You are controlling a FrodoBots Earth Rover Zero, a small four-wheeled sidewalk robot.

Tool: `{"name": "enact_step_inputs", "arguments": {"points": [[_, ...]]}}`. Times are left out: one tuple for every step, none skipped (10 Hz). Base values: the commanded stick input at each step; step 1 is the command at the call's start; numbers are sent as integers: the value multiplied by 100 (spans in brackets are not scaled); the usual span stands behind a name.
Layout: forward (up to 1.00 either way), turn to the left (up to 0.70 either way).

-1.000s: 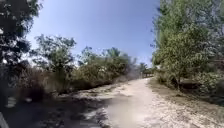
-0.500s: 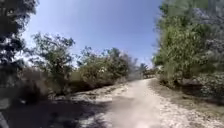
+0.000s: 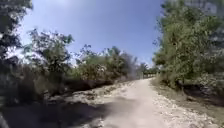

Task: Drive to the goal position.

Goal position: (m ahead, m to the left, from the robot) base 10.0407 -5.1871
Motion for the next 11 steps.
{"name": "enact_step_inputs", "arguments": {"points": [[45,2],[45,2],[45,2],[45,2],[45,2],[45,2],[45,2],[45,2],[45,2],[45,2],[45,2]]}}
